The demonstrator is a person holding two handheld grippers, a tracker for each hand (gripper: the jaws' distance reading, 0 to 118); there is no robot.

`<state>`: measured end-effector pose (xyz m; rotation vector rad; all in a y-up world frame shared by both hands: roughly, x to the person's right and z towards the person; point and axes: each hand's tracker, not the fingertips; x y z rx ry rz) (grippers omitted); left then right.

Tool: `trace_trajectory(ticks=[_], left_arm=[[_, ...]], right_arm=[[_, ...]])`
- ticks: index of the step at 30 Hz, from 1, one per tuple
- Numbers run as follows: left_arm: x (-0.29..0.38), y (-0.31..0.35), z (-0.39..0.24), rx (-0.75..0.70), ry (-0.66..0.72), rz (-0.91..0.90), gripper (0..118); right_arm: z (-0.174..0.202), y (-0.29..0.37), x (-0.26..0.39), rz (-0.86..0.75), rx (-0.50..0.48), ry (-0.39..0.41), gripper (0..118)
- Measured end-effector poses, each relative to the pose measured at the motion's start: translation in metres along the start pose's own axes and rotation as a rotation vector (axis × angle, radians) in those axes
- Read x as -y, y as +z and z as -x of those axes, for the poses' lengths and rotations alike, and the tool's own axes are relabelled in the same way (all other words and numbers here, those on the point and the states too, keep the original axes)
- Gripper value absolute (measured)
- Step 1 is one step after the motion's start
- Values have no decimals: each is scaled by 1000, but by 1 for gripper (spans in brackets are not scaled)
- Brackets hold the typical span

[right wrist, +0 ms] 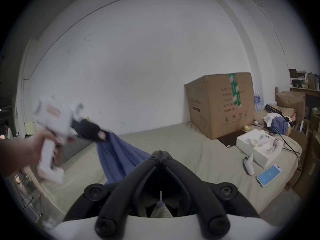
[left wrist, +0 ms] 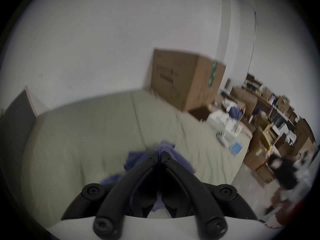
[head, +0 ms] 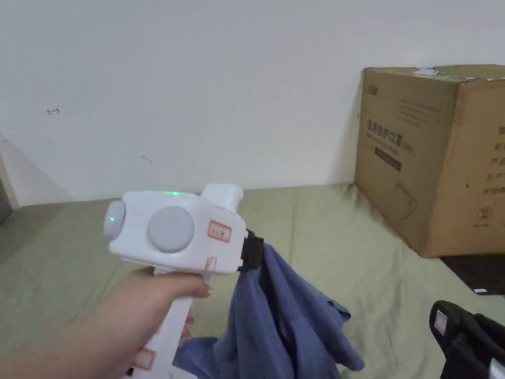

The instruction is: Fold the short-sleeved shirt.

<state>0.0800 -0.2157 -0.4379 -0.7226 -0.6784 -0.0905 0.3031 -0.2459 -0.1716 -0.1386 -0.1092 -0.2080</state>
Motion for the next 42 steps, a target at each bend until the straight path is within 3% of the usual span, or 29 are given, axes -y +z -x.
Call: trace_trajectory(ticks=[4, 5, 6, 7, 8, 9, 10, 14, 18, 20, 21, 22, 24, 25, 27, 30, 42], left_arm=[[61, -105, 11, -52, 83, 172, 1], [77, -124, 23, -10, 93, 199, 5], [91, -136, 31, -5, 142, 234, 17], [101, -145, 38, -16, 176, 262, 46], [111, -145, 41, -17, 208, 271, 89], [120, -147, 49, -1, 243, 259, 111], [123, -141, 56, 6, 254, 219, 118], [109, -85, 73, -1, 289, 39, 117], [110, 17, 67, -84, 248, -299, 117], [126, 68, 54, -47, 213, -474, 113], [137, 91, 46, -95, 189, -535, 107], [148, 107, 40, -156, 164, -597, 91], [173, 134, 24, -258, 125, -694, 4], [182, 140, 19, -319, 113, -710, 0], [197, 151, 12, -442, 149, -712, 0], [212, 151, 11, -421, 245, -689, 0], [211, 157, 12, -527, 219, -687, 0]], right_arm=[[-12, -6, 18, 72, 37, 15, 0], [-14, -9, 23, 95, 43, 19, 0], [-15, -11, 26, 118, 46, 19, 0], [-15, -14, 28, 137, 47, 19, 0], [-16, -17, 32, 157, 47, 20, 0], [-16, -20, 36, 170, 48, 22, 0], [-16, -22, 39, 178, 48, 23, 0], [-11, -30, 43, 191, 50, 18, 0], [0, -28, 34, 139, 9, -2, 0], [6, -25, 30, 76, -8, 14, 0], [10, -23, 30, 43, -12, 27, 0], [13, -21, 30, 19, -10, 42, 0], [21, -17, 33, -35, 5, 68, 0], [23, -15, 34, -55, 15, 70, 0], [28, -12, 38, -74, 17, 54, 0], [33, -10, 41, -85, 21, 37, 0], [39, -12, 33, -81, 1, 88, 0]])
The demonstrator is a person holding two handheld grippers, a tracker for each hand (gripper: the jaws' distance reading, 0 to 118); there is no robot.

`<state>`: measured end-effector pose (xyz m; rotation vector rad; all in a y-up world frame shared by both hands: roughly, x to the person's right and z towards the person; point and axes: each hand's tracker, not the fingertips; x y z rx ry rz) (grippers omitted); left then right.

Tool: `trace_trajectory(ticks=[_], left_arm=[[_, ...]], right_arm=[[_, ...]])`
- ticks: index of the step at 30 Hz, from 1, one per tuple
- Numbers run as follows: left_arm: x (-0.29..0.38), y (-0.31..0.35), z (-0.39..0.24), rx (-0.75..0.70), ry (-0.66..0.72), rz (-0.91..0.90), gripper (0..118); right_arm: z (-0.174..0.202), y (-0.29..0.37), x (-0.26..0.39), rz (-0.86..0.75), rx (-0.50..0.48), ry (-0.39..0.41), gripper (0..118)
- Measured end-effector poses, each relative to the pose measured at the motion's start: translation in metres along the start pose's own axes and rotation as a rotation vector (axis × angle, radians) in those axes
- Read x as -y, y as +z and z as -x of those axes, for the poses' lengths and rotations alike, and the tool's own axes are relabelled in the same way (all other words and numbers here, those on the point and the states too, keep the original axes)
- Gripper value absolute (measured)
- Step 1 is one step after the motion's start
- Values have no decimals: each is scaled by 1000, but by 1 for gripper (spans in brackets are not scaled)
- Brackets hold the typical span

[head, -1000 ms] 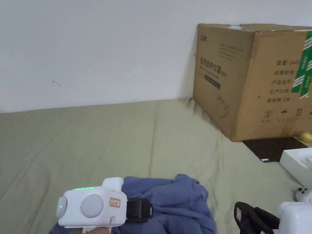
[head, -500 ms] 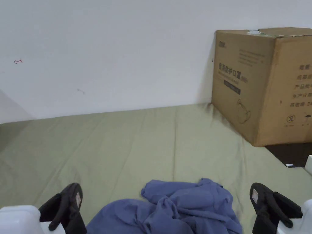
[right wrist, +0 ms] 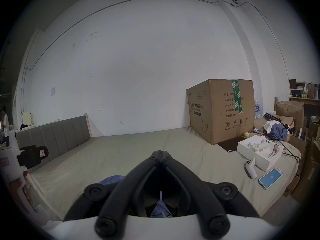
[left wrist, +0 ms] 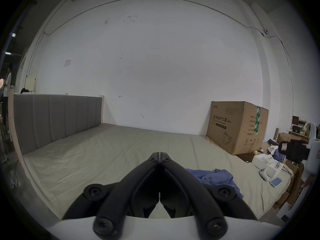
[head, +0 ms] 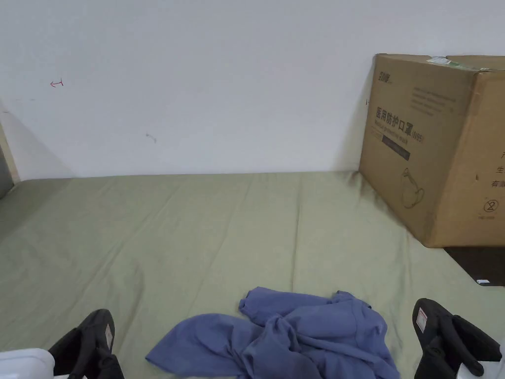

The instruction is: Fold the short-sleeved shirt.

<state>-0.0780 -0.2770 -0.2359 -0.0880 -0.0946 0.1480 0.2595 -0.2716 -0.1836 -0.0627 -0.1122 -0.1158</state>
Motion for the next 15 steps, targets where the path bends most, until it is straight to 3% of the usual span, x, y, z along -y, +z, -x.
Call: trace_trajectory(ticks=[2, 4, 7, 8, 11, 12, 13, 14, 15], left_arm=[[-17, -19, 2, 32, 25, 19, 0], [-35, -59, 7, 85, 81, 151, 0], [-36, -158, 14, 223, 145, 662, 0], [-25, -189, 16, 247, 126, 818, 0], [16, -252, 16, 159, -12, 949, 0], [29, -266, 19, 113, -34, 951, 12], [41, -278, 22, 80, -35, 957, 45], [55, -284, 27, 53, -6, 971, 98], [68, -292, 32, 29, 16, 991, 118]], right_arm=[[0, -1, -2, 7, -3, 3, 0], [-1, -1, -6, 25, -6, 0, 0], [-4, -3, -8, 44, -25, -7, 0], [-4, -4, -7, 51, -26, -4, 0], [-8, -10, -1, 70, -21, 15, 0], [-9, -11, 1, 78, -19, 19, 0], [-10, -12, 3, 85, -16, 20, 0], [-13, -13, 5, 93, -12, 20, 0], [-15, -15, 6, 103, -10, 21, 0]])
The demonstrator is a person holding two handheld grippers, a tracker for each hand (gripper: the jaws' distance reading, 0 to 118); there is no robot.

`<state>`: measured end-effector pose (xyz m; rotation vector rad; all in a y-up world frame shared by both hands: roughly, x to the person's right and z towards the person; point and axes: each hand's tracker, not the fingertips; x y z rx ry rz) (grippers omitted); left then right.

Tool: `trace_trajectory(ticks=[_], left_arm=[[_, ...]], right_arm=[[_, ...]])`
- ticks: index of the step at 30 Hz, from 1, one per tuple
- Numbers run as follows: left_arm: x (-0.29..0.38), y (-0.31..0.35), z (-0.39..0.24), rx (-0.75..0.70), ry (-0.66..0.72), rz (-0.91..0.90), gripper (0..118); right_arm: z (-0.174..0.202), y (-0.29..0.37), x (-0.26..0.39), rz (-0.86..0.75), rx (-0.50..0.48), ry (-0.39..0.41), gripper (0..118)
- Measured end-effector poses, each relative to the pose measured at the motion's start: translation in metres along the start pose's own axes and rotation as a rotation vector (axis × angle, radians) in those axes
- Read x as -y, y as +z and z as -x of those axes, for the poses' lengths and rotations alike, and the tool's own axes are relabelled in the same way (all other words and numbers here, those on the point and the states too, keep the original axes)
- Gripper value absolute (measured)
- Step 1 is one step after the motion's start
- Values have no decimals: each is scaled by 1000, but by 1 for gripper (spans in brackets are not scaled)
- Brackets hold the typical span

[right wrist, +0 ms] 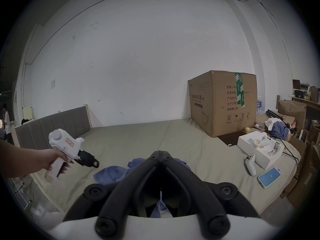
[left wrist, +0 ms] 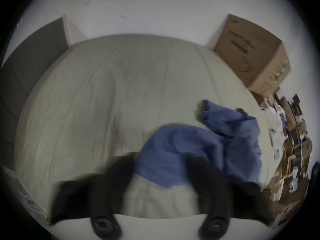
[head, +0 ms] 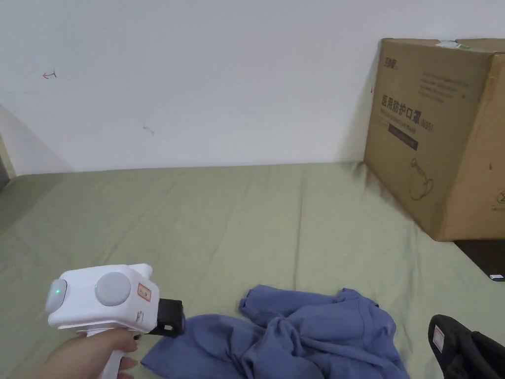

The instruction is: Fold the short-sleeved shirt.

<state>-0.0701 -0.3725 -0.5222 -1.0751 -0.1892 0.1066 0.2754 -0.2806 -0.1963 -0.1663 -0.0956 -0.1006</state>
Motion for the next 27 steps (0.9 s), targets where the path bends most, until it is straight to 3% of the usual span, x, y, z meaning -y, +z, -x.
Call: trace_trajectory(ticks=[5, 9, 11, 12, 13, 15, 16, 17, 19, 21, 25, 27], left_arm=[[9, -57, 9, -92, 46, 38, 113], [31, -54, 2, -65, 21, 85, 113], [35, -68, 8, -107, -82, -11, 112], [41, -65, 7, -110, -57, -74, 109], [46, -62, 8, -112, -33, -109, 102], [63, -55, 4, -130, -24, -204, 68], [69, -50, 5, -133, -35, -249, 46], [78, -49, 7, -80, 6, -221, 4], [91, -36, 4, 32, 61, -283, 1], [104, -24, 6, -4, 27, -424, 1], [125, 2, 4, 29, -3, -697, 1], [127, 9, 4, 36, -21, -705, 1]], right_arm=[[-11, -14, 10, 59, 26, 23, 0], [-14, -28, 19, 105, 36, 4, 0], [-12, -35, 23, 126, 36, -6, 0], [-11, -38, 25, 133, 34, -9, 0], [-9, -40, 27, 139, 31, -10, 0], [-7, -47, 31, 154, 19, -12, 0], [-8, -52, 32, 160, 13, -17, 0], [-9, -57, 32, 164, 6, -31, 0], [-17, -67, 32, 151, -21, -133, 0], [-27, -85, 27, 147, -31, -203, 0], [-49, -164, 6, 265, -53, -168, 0], [-56, -226, -2, 430, -70, -84, 0]])
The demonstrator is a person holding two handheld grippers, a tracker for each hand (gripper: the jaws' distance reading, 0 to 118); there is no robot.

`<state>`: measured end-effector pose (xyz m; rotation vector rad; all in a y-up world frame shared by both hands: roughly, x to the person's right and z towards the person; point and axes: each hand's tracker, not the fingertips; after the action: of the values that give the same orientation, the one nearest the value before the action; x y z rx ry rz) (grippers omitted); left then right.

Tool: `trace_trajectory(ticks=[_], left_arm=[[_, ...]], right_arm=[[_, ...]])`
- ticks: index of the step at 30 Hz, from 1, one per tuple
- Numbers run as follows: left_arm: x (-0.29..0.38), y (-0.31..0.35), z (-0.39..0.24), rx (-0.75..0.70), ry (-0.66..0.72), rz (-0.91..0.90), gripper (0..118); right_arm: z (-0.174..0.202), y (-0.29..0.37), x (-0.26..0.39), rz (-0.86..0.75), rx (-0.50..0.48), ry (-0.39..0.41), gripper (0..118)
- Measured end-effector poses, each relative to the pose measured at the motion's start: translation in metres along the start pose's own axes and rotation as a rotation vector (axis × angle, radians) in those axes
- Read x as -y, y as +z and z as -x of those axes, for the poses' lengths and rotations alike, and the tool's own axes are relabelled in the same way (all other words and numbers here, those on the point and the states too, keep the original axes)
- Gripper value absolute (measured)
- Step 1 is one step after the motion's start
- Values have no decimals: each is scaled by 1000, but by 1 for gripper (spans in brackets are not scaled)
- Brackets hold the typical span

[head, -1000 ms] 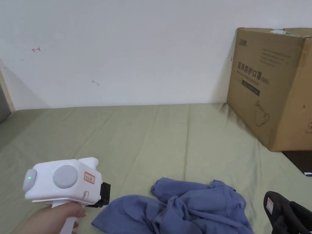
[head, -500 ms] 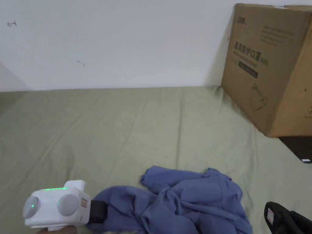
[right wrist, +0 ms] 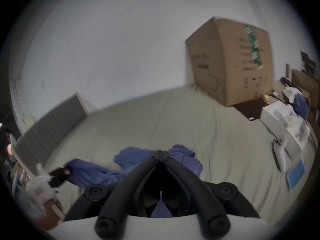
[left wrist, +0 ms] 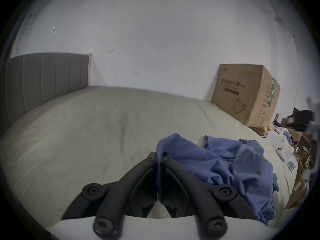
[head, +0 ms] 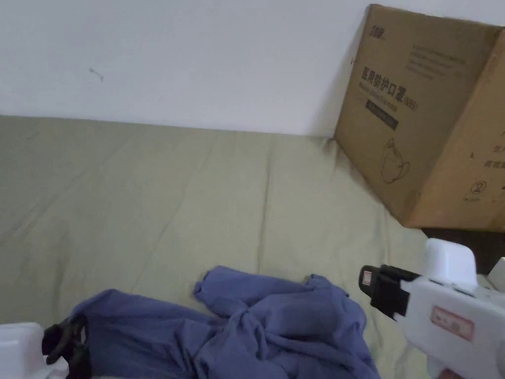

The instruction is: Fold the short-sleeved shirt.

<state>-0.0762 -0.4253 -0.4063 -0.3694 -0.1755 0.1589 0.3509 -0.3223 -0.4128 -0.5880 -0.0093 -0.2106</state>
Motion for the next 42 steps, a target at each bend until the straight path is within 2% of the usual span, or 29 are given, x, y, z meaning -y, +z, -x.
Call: trace_trajectory(ticks=[1, 3, 4, 5, 6, 7, 8, 9, 13, 14, 16, 17, 18, 19, 20, 22, 25, 29, 32, 42], left_arm=[[-1, -1, -1, -1, -1, 5, 1], [-2, -2, 0, 2, 12, -4, 1], [-3, -3, 2, 5, 24, -6, 1], [-5, -4, 3, 8, 35, -7, 1], [-7, -4, 3, 7, 39, -5, 1], [-8, -4, 4, 10, 43, -4, 1], [-10, -1, 5, 12, 48, -5, 1], [-10, -1, 4, 10, 46, -6, 1], [-13, 0, 1, 6, 12, 0, 1], [-14, 0, -1, 7, 4, -2, 1], [-16, 2, 0, 12, -1, -4, 1], [-16, 2, -1, 12, -3, -3, 1], [-16, 2, -3, 12, -5, -4, 1], [-16, 2, -3, 12, -7, -5, 1], [-17, 3, -2, 14, -9, -5, 1], [-20, 4, -4, 13, -6, 6, 1], [-31, 12, -2, 14, 17, 25, 1], [-54, 42, 5, 18, 26, 12, 1], [-85, 62, 16, 27, 27, 5, 1], [-234, 125, 28, 4, -79, -61, 1]], right_arm=[[-5, -27, -13, 117, -24, 19, 9], [-14, -80, -32, 288, -72, -6, 88], [-19, -102, -37, 367, -87, -28, 106], [-23, -128, -40, 453, -76, -52, 114], [-25, -147, -39, 511, -38, -65, 114], [-26, -155, -39, 491, 11, -79, 117], [-26, -170, -41, 469, 77, -61, 109], [-26, -184, -41, 477, 111, -36, 107], [-28, -221, -26, 632, 210, 33, 106], [-29, -228, -24, 663, 220, 48, 97], [-28, -228, -25, 634, 206, 57, 94], [-27, -226, -27, 612, 191, 90, 86], [-25, -221, -30, 604, 165, 133, 72], [-24, -215, -33, 587, 141, 171, 50], [-23, -207, -36, 555, 123, 202, 7], [-19, -190, -41, 504, 141, 245, 6], [-20, -156, -55, 432, 100, 232, 6], [-27, -80, -81, 260, 53, 150, 6], [-32, -23, -101, 189, 6, 91, 6], [-52, 138, -172, 20, 16, -39, 6]])
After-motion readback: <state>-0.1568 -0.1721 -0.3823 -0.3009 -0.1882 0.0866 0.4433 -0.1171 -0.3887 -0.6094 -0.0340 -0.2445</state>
